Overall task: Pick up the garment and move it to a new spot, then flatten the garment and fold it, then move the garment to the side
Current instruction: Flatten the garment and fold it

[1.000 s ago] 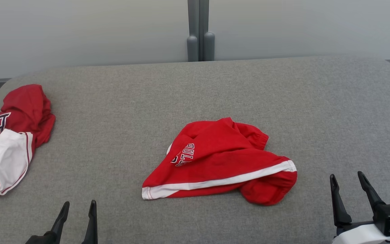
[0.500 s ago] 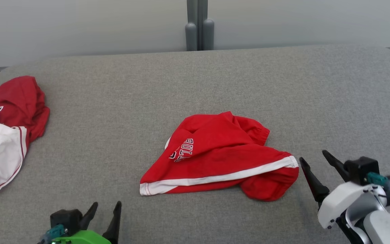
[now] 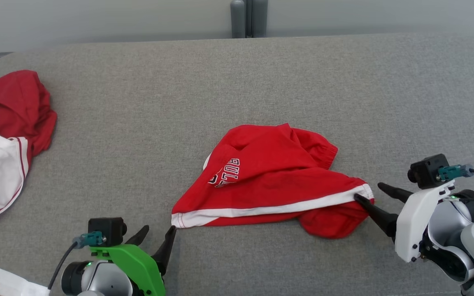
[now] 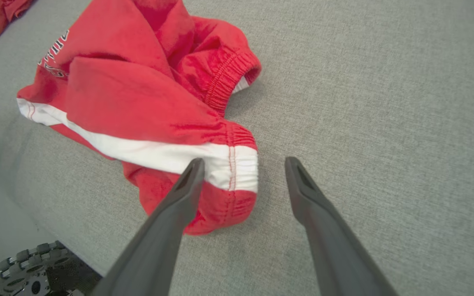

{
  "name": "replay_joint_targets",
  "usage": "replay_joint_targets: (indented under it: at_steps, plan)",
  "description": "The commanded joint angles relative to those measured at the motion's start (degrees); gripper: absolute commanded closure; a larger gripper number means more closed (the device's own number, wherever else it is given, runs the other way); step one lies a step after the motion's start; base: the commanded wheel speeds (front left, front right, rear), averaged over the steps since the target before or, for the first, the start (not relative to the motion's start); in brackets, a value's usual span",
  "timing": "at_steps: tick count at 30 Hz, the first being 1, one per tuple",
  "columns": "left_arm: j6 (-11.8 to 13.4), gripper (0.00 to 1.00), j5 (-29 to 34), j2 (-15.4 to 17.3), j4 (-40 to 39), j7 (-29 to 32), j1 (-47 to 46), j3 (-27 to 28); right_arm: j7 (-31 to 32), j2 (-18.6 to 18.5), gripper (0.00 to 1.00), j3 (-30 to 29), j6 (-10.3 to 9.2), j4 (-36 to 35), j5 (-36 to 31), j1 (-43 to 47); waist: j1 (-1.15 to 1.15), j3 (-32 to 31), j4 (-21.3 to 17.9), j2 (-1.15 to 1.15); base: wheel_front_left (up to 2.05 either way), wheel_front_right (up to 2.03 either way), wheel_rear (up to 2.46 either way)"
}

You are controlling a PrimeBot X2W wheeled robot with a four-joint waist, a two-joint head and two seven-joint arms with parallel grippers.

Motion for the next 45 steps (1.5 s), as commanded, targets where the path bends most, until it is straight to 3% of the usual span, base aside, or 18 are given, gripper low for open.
replay_joint_targets:
  at_steps: [1,23,30,32,35,36,38,40,41,42,45]
  plan:
    - [0.24,0.00,-0.11,0.30,-0.13,0.45,-1.17,-0.19,0.23,-0.26,0.00,0.69,-0.06,0.17,0.70,-0.46,0.00,0.30,0.24,0.00,0.00,0.00,0.00]
    - [-0.50,0.00,-5.53,1.18,6.55,2.80,-7.04,-4.47,-1.97,-1.84,0.00,7.57,-0.06,2.25,4.32,-4.29,0.00,1.95,-0.10,0.00,0.00,0.00,0.00]
    - [-0.58,0.00,-6.56,1.07,8.30,1.12,-8.52,-6.08,-2.81,-2.03,0.00,8.77,-0.06,2.38,4.76,-5.20,0.00,2.58,-0.37,0.00,0.00,0.00,0.00]
    - [-0.59,0.01,-6.96,1.34,8.32,0.53,-8.90,-7.24,-3.09,-2.14,0.04,9.10,-0.06,2.41,4.91,-5.53,0.00,2.72,-0.47,0.00,0.00,0.00,0.00]
    - [-0.56,0.52,-8.19,1.98,8.04,0.08,-9.52,-9.02,-3.31,-2.33,0.16,9.38,-0.06,2.56,5.22,-5.86,0.00,3.01,-0.61,0.00,0.00,0.00,0.00]
    - [-0.56,0.62,-8.61,2.19,7.99,-0.14,-9.64,-9.55,-3.37,-2.36,0.20,9.50,-0.06,2.62,5.34,-5.89,0.00,3.06,-0.65,0.00,0.00,0.00,0.00]
    - [-0.56,1.00,-9.29,2.64,7.75,-0.50,-9.91,-10.60,-3.57,-2.45,0.56,9.83,-0.06,2.68,5.41,-5.87,0.00,3.15,-0.71,0.00,0.00,0.00,0.00]
    - [-0.57,1.00,-10.16,3.05,7.40,-1.02,-10.23,-11.49,-3.83,-2.54,0.74,10.15,-0.06,2.71,5.84,-5.95,0.00,3.14,-0.75,0.00,0.00,0.00,0.00]
    - [-0.57,1.00,-10.46,3.34,7.13,-1.23,-10.41,-11.89,-3.85,-2.61,0.91,10.24,-0.06,2.78,6.02,-5.95,0.00,3.07,-0.77,0.00,0.00,0.00,0.00]
    - [-0.57,1.00,-10.77,3.73,6.87,-1.39,-10.54,-12.29,-4.04,-2.73,1.00,10.41,-0.06,2.88,6.19,-5.85,0.00,2.98,-0.78,0.00,0.00,0.00,0.00]
    - [-0.57,1.00,-12.94,4.47,5.48,-1.44,-10.40,-13.20,-4.51,-3.22,1.00,10.54,-0.06,2.25,7.61,-5.40,0.00,2.58,-0.92,0.00,0.00,0.00,0.00]
